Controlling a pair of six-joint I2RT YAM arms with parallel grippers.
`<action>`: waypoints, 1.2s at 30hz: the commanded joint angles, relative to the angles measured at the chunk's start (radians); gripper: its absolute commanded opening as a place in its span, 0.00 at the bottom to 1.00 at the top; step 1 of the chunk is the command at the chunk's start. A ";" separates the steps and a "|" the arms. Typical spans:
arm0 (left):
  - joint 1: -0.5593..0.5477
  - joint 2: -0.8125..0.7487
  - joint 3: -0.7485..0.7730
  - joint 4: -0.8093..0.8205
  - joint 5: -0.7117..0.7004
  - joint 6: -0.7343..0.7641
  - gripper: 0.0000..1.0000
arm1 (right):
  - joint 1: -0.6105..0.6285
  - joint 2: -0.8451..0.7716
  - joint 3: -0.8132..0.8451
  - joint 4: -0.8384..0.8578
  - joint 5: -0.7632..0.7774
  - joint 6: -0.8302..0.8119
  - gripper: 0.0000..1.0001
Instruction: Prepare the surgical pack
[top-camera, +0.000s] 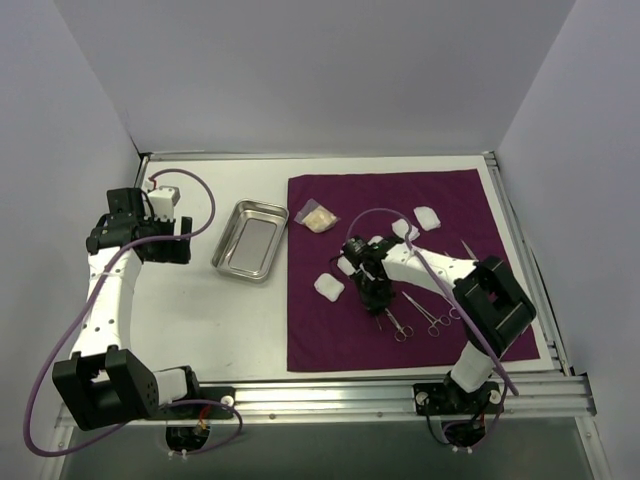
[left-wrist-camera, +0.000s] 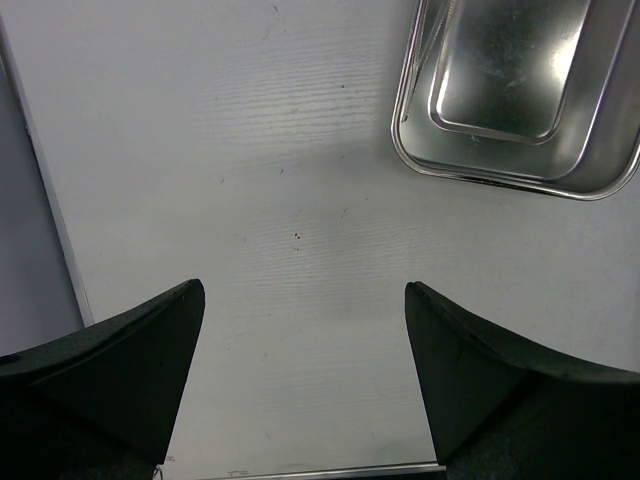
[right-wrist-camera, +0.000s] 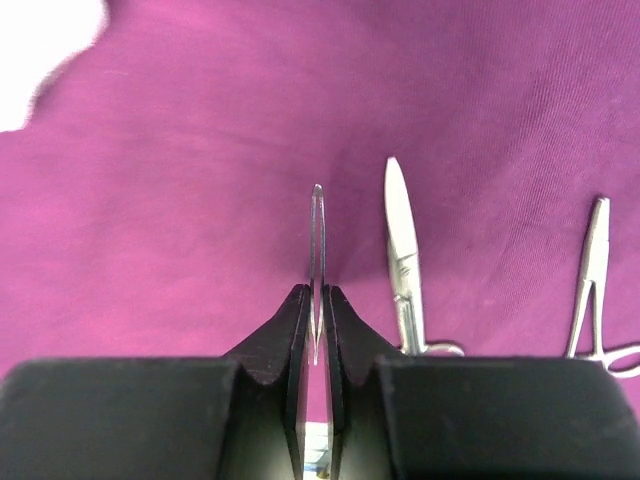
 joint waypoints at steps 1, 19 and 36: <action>0.008 -0.003 0.005 0.032 0.011 -0.004 0.91 | 0.031 -0.051 0.143 -0.123 0.034 0.050 0.00; 0.008 -0.014 0.003 0.034 -0.014 -0.010 0.91 | 0.161 0.361 0.730 0.724 -0.112 0.548 0.00; 0.008 -0.011 -0.010 0.049 -0.011 -0.008 0.91 | 0.196 0.679 0.836 0.802 -0.002 0.749 0.00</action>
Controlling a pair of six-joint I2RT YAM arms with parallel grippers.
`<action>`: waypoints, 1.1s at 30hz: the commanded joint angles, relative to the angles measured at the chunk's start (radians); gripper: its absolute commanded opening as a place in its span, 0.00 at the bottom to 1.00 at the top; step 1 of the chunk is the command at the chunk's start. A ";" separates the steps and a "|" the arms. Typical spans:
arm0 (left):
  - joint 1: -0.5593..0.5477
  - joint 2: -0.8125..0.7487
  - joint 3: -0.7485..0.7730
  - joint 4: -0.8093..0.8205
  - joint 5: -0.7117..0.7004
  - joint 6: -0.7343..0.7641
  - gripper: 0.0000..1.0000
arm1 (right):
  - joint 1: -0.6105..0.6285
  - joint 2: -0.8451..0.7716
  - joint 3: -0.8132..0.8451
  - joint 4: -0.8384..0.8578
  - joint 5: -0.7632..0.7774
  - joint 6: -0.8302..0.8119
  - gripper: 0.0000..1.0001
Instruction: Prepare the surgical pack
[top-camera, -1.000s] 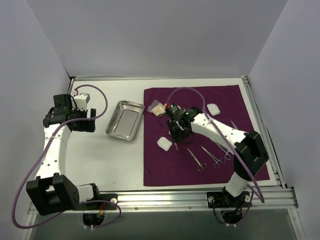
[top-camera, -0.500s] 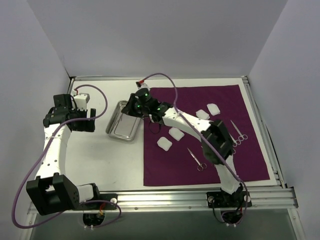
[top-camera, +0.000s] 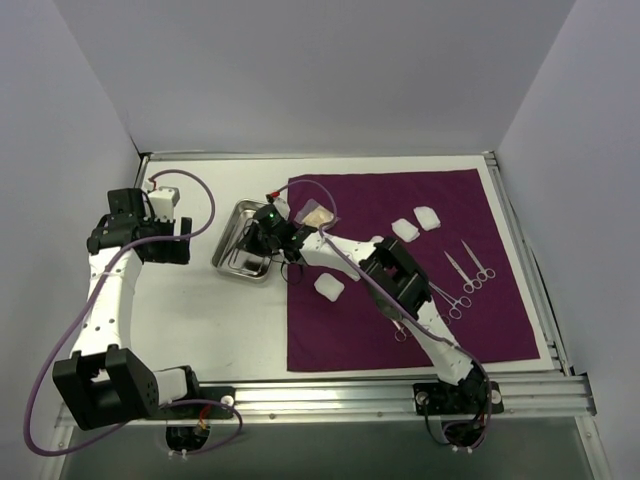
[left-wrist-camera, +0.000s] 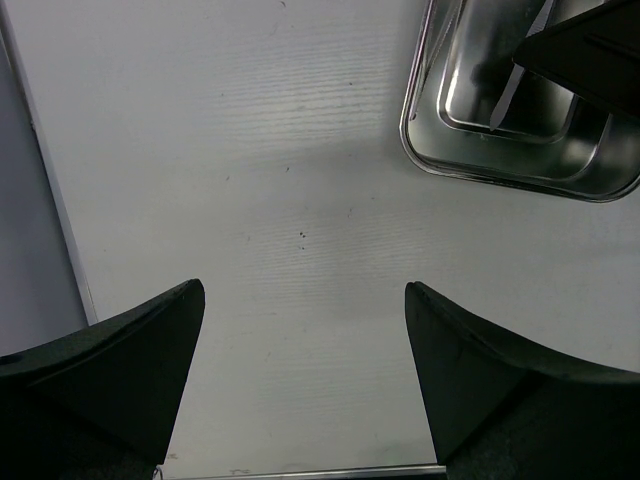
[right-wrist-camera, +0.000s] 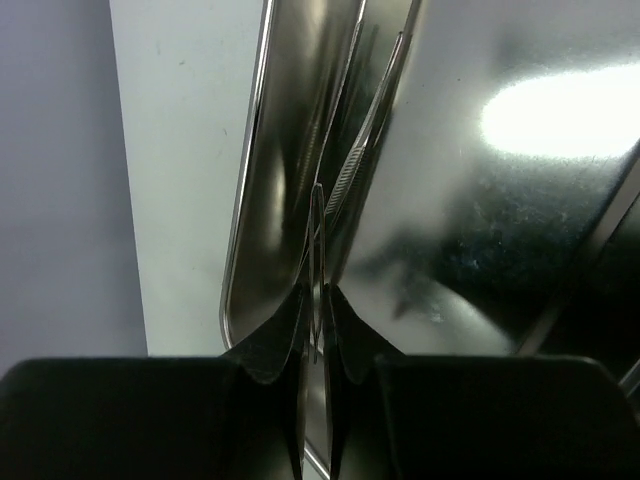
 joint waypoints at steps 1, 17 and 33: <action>0.008 -0.010 -0.003 0.042 0.007 -0.007 0.91 | -0.003 0.025 0.055 0.021 0.058 0.042 0.00; 0.008 -0.012 -0.007 0.045 0.019 -0.004 0.91 | 0.012 0.091 0.138 -0.137 0.245 0.120 0.00; 0.008 -0.021 -0.006 0.042 0.056 -0.001 0.91 | 0.052 0.163 0.263 -0.338 0.320 0.229 0.00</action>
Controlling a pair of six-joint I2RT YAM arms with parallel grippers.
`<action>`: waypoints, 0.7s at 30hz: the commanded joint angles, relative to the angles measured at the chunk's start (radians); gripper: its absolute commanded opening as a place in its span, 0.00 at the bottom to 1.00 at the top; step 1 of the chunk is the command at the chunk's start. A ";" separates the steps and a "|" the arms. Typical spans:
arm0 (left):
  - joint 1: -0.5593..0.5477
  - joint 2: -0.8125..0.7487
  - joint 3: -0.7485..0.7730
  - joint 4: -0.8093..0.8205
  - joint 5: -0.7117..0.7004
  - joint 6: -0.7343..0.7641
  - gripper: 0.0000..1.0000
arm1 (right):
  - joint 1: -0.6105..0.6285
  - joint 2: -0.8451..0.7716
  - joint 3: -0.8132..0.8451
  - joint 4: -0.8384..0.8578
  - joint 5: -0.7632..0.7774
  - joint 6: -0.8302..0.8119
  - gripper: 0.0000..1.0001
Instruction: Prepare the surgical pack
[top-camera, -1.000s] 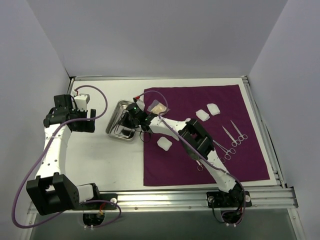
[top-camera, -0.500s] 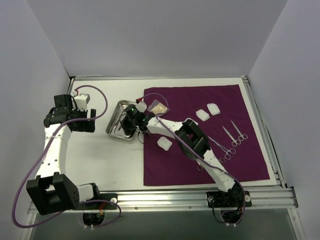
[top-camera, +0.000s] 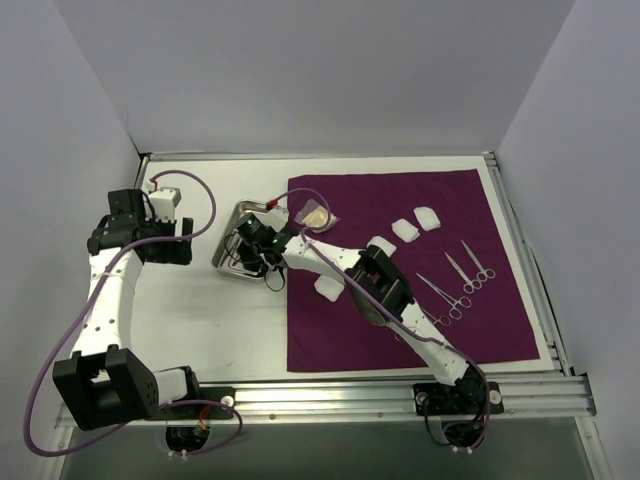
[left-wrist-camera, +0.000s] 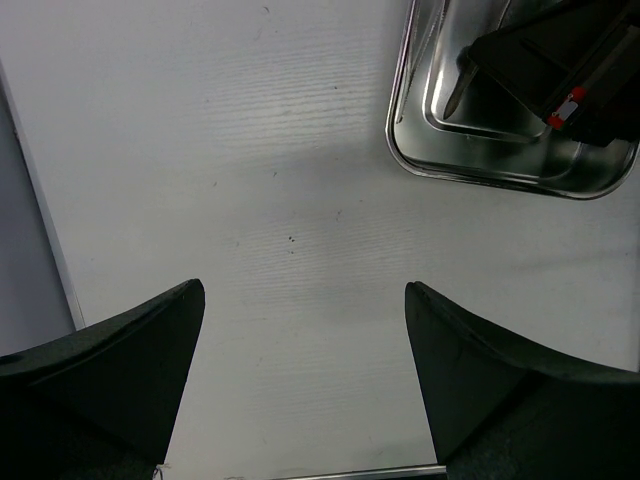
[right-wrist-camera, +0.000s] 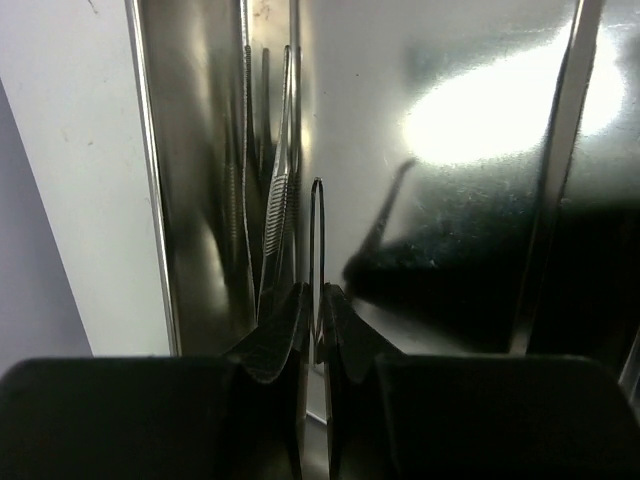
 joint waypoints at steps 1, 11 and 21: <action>0.008 -0.020 0.000 0.035 0.027 -0.002 0.91 | -0.001 0.017 -0.001 -0.049 0.056 0.050 0.00; 0.008 -0.023 -0.004 0.038 0.030 0.001 0.91 | -0.004 0.073 0.059 -0.078 0.065 0.061 0.07; 0.008 -0.022 -0.004 0.040 0.026 0.001 0.91 | -0.008 0.066 0.058 -0.062 0.070 0.044 0.22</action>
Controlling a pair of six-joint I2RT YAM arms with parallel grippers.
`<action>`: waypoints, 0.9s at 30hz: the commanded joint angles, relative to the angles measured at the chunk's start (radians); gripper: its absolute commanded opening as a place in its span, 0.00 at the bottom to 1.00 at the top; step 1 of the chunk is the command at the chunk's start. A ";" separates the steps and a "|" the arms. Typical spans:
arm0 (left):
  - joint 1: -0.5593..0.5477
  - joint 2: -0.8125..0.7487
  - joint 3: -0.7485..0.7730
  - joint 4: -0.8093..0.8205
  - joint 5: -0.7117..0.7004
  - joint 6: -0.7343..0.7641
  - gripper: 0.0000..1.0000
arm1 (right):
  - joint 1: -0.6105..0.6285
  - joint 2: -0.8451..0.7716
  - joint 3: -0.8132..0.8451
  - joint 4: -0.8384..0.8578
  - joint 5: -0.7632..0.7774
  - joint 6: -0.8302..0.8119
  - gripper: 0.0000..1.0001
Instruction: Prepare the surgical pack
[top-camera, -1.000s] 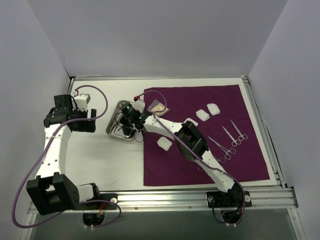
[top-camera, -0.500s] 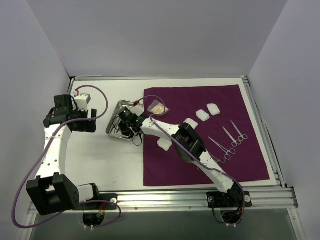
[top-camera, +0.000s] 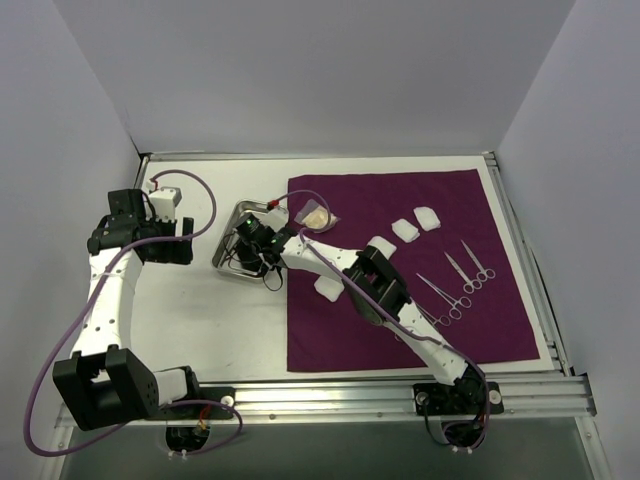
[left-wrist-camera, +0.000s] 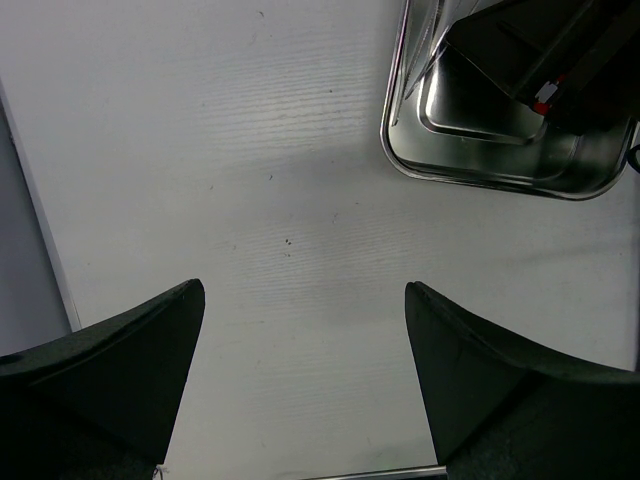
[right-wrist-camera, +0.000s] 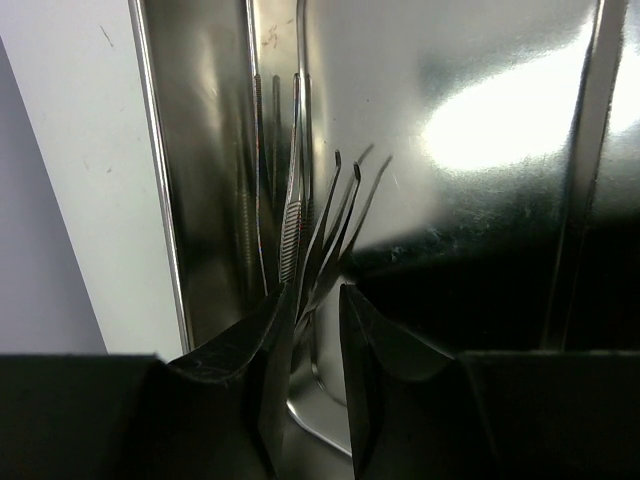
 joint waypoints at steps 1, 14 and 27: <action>0.008 -0.022 -0.004 0.036 0.014 0.001 0.91 | -0.007 0.024 0.013 -0.065 0.047 -0.009 0.22; 0.008 -0.032 0.005 0.022 0.013 0.001 0.91 | 0.025 -0.143 0.032 -0.025 0.115 -0.263 0.23; 0.008 -0.031 0.022 0.011 -0.026 0.001 0.91 | 0.026 -0.780 -0.292 -0.346 -0.221 -0.900 0.46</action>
